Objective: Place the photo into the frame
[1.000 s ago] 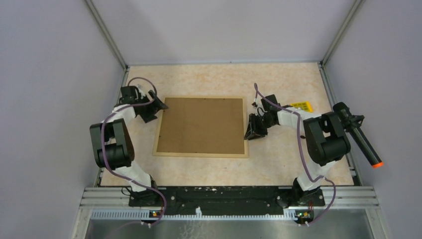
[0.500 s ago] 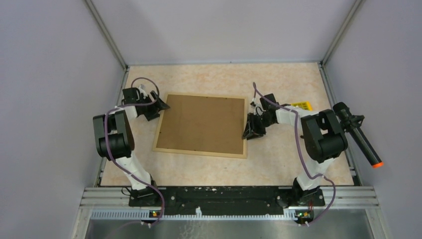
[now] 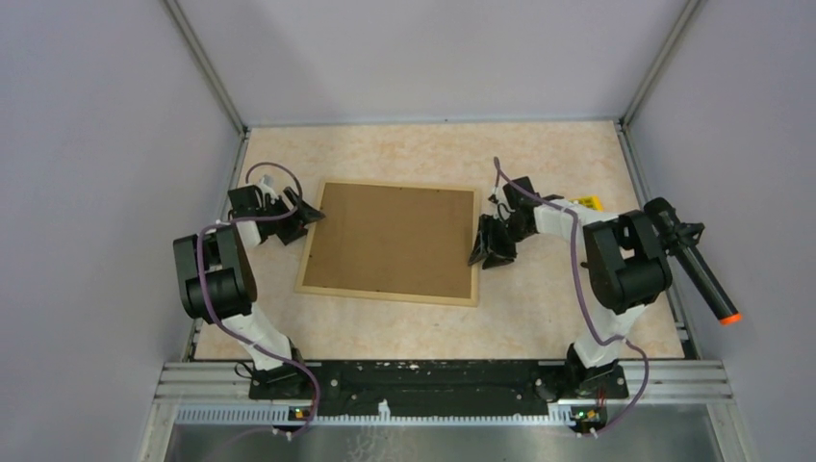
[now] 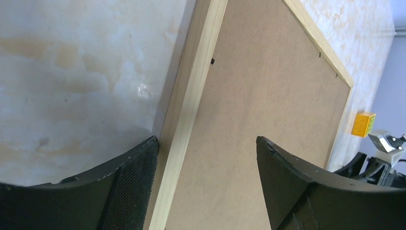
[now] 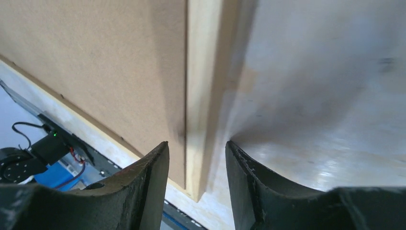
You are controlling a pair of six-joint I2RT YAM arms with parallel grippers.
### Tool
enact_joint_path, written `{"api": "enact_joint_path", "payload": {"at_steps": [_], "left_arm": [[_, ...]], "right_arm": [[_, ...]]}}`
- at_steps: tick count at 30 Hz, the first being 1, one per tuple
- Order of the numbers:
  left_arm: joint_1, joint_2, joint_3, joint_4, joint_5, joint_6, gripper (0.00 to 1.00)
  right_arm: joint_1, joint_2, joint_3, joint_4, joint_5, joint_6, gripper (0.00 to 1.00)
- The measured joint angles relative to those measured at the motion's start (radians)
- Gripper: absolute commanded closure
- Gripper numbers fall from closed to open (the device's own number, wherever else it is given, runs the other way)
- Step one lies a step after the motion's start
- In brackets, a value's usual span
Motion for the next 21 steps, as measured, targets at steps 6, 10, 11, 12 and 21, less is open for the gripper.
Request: {"api": "enact_joint_path", "payload": {"at_steps": [6,10,11,12,21], "left_arm": [[0.006,-0.014,-0.008,-0.055,0.027,-0.009,0.19],[0.008,-0.014,-0.009,-0.069,0.04,-0.015,0.19],[0.008,-0.014,-0.009,-0.07,0.042,-0.016,0.19],[0.008,-0.014,-0.009,-0.071,0.043,-0.018,0.19],[0.017,-0.016,-0.043,-0.027,0.061,-0.042,0.19]], "right_arm": [[-0.07,-0.016,-0.009,-0.029,0.009,-0.072,0.61],[-0.068,-0.019,-0.009,-0.036,0.027,-0.101,0.62],[-0.068,-0.019,-0.009,-0.036,0.027,-0.103,0.62],[-0.068,-0.018,-0.01,-0.036,0.027,-0.104,0.63],[-0.024,0.035,0.071,-0.108,0.095,-0.088,0.63]]}}
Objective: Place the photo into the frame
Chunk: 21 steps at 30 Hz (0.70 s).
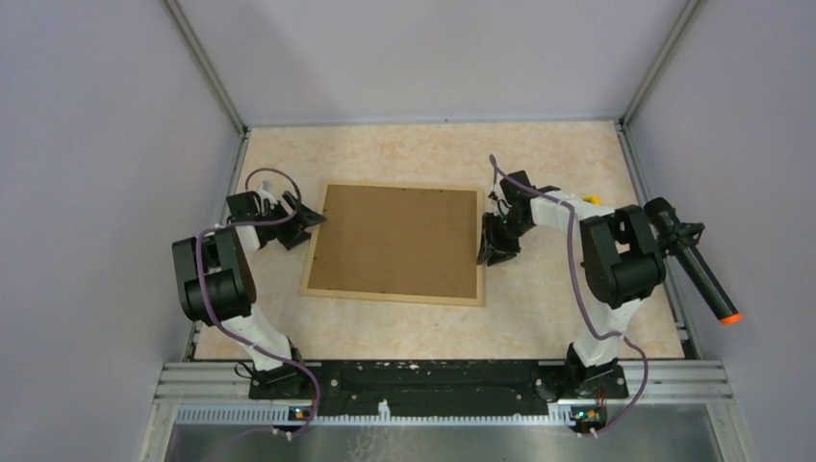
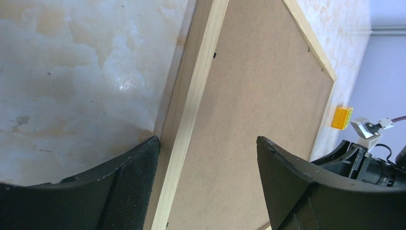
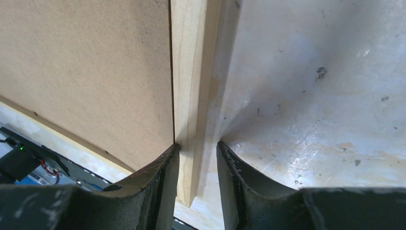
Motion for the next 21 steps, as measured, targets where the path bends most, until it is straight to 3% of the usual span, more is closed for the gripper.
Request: {"api": "enact_joint_path", "payload": {"at_steps": [14,21], "left_arm": [[0.029,-0.002,-0.103,0.214,0.034,-0.058,0.2],[0.035,-0.005,-0.108,0.246,0.006,-0.051,0.2]], "right_arm": [[0.068,0.041,0.059,-0.054,0.099,0.138,0.58],[0.149,0.114,0.185,-0.188,0.23,0.196,0.6]]}}
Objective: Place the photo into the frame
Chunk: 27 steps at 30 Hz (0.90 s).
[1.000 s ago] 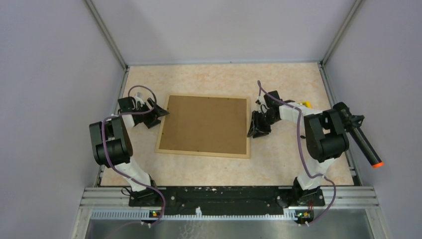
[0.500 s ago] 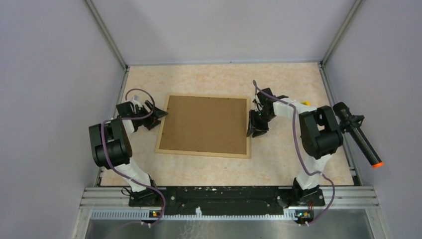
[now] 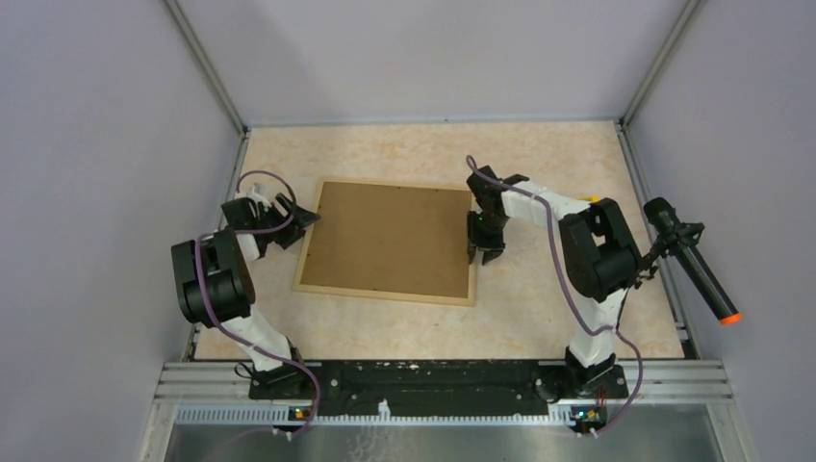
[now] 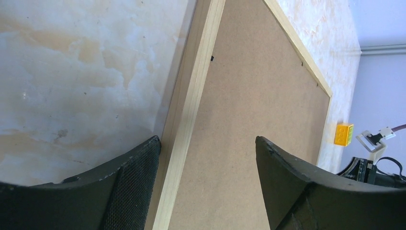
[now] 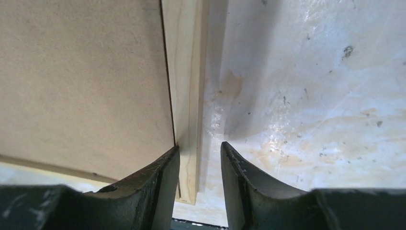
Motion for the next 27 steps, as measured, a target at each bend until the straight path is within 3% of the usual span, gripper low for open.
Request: {"api": "enact_joint_path", "payload": {"at_steps": [11,13,18,27], "left_arm": [[0.0,-0.006,-0.011,0.018,0.0,0.0,0.2],[0.0,-0.006,-0.011,0.019,0.0,0.0,0.2],[0.0,-0.007,-0.013,0.023,0.0,0.003,0.21],[0.0,-0.007,-0.013,0.022,0.003,0.011,0.22]], "right_arm": [[0.154,0.056,0.129,-0.136,0.303,-0.031,0.47],[0.139,0.057,0.129,-0.131,0.269,-0.05,0.47],[0.042,0.021,0.018,0.069,-0.031,-0.031,0.46],[0.021,-0.005,-0.009,0.1,-0.064,-0.029,0.42]]}}
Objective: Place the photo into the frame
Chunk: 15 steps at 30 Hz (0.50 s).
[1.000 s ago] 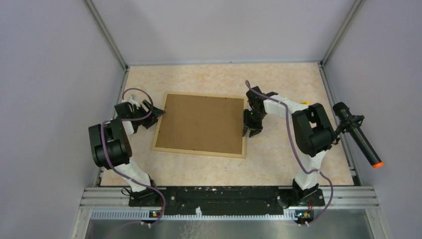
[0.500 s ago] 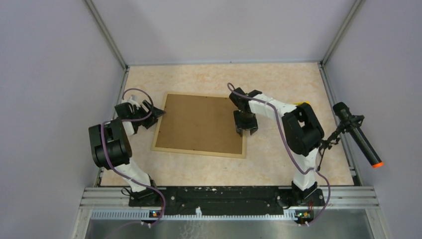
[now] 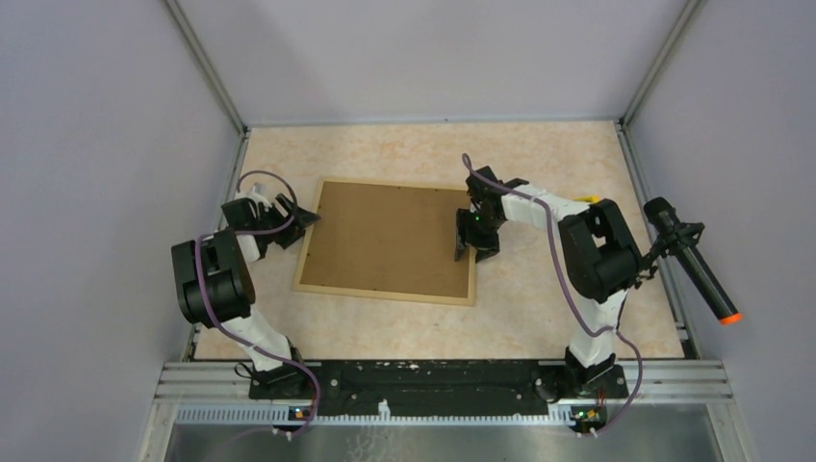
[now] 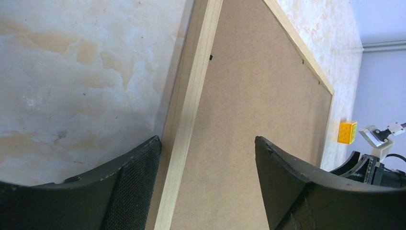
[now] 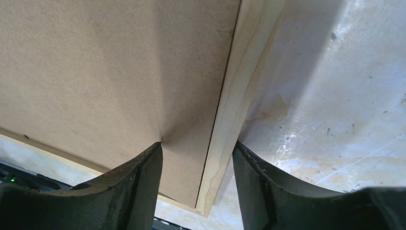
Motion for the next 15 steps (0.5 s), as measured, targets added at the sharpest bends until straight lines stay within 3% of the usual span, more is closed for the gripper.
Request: {"api": "enact_joint_path", "payload": {"at_steps": [4,7,10,15], "left_arm": [[-0.005,-0.018,0.014,-0.045,-0.019,0.024,0.19],[-0.027,-0.086,0.023,-0.181,-0.086,0.057,0.16],[-0.054,-0.151,0.022,-0.315,-0.148,0.077,0.14],[-0.06,-0.165,0.04,-0.404,-0.159,0.074,0.11]], "right_arm": [[0.013,-0.033,-0.016,0.012,0.015,-0.042,0.35],[0.023,-0.101,-0.103,0.08,0.018,-0.079,0.35],[-0.007,-0.184,-0.22,0.153,-0.057,-0.086,0.38],[-0.087,-0.242,-0.338,0.251,-0.188,-0.071,0.46]]}}
